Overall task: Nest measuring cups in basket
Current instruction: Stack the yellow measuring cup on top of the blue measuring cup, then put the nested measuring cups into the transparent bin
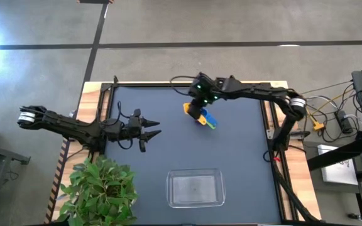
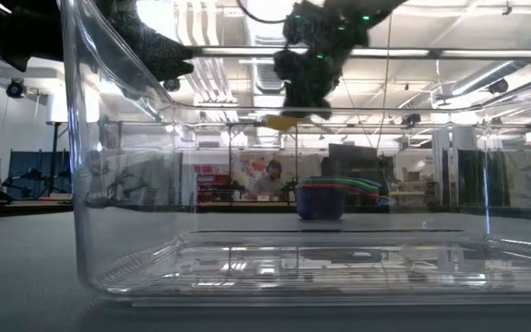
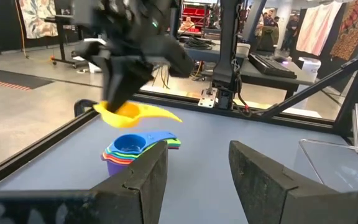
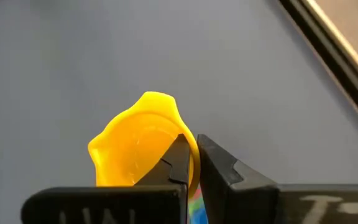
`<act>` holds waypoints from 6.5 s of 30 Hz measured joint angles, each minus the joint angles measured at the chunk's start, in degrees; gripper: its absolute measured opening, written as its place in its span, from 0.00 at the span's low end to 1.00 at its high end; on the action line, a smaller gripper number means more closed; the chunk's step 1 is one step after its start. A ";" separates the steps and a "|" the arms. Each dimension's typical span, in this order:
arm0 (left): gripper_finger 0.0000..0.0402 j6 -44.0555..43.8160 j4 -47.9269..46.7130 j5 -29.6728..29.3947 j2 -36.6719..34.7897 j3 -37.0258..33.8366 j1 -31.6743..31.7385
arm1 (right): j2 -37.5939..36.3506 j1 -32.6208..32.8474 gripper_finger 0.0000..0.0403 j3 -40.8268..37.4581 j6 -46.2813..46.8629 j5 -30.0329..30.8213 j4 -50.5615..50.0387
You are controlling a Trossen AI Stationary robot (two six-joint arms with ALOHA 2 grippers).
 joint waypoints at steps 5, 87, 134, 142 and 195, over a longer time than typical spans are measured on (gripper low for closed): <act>0.38 -0.33 0.29 0.01 0.00 0.00 0.00 | -5.47 -1.04 0.02 -10.26 2.58 0.68 1.84; 0.38 -0.87 0.93 2.13 0.15 0.02 -0.15 | -5.18 2.12 0.94 -24.11 11.00 6.80 3.46; 0.38 -0.64 0.85 2.10 0.15 0.02 -0.15 | -7.53 4.79 0.33 -26.82 4.17 11.23 5.43; 0.38 -0.44 -0.30 1.59 0.20 0.04 -0.17 | -13.04 10.11 0.33 -25.53 5.83 11.25 4.30; 0.38 -1.98 0.25 -0.08 0.28 0.04 -0.17 | -8.25 53.55 0.32 -22.01 21.90 21.34 18.19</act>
